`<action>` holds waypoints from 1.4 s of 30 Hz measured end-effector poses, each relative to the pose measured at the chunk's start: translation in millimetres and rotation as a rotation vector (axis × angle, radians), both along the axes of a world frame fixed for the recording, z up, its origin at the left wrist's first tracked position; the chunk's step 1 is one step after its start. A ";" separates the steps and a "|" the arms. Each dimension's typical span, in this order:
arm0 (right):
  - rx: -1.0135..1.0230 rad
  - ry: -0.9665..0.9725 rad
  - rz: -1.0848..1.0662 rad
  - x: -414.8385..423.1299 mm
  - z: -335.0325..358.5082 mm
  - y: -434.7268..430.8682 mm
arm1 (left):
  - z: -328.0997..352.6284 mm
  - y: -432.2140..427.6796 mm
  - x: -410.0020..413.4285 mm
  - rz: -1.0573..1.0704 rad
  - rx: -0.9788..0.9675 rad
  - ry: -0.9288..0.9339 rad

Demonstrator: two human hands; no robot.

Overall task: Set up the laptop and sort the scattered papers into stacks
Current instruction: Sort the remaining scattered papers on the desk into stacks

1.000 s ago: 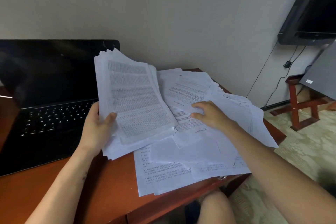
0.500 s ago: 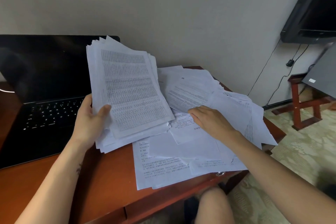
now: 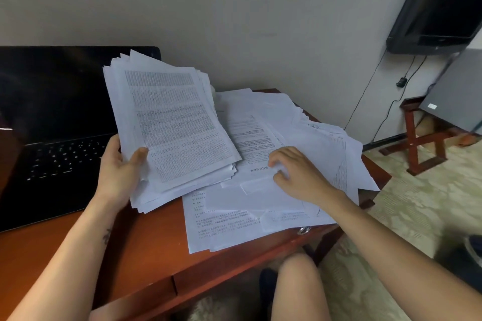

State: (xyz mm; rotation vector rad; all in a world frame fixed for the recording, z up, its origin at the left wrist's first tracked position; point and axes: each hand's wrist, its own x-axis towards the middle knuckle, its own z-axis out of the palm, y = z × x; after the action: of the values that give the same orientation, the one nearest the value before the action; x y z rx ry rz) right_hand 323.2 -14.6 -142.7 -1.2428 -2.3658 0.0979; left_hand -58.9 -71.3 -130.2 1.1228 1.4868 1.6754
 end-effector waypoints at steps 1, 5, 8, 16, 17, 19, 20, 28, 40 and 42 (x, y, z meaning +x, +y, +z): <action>-0.037 0.011 0.055 -10.2 1.0 -3.9 | -0.8 0.0 -0.3 -0.001 -0.002 -0.002; -0.216 -0.148 0.115 -32.5 -2.8 -4.6 | -2.9 0.4 -2.0 -0.012 -0.003 0.004; -0.195 -0.222 0.111 -32.7 -1.2 5.3 | -4.0 1.5 -2.5 -0.011 0.002 0.013; 0.197 -0.254 0.105 -35.7 -14.9 5.9 | -3.6 3.5 -3.3 -0.008 0.019 -0.003; 0.215 -0.237 0.084 -35.6 -14.8 6.3 | -3.3 3.0 -4.0 -0.005 0.019 -0.006; 0.238 -0.151 0.005 -36.2 -11.5 5.6 | -2.4 3.3 -3.7 -0.004 0.022 -0.015; 0.215 -0.088 -0.056 -36.5 -9.4 3.7 | -1.5 3.0 -2.8 -0.004 0.021 -0.022; 0.072 0.759 -0.466 -35.8 11.1 -13.4 | 7.9 -7.5 15.4 -0.068 -0.007 -0.005; -0.220 0.711 -0.088 -70.2 14.4 -56.0 | -4.4 -32.0 73.9 -0.269 -0.247 -0.298; -0.363 0.553 -0.007 -73.5 5.7 -61.2 | -6.0 -29.6 78.0 -0.286 -0.302 -0.301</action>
State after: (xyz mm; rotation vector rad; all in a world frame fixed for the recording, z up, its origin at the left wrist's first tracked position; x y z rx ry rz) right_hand 249.8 -75.8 -137.0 -1.1847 -1.9047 0.7921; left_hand 19.1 -100.9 -136.2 0.8328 1.2676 1.3063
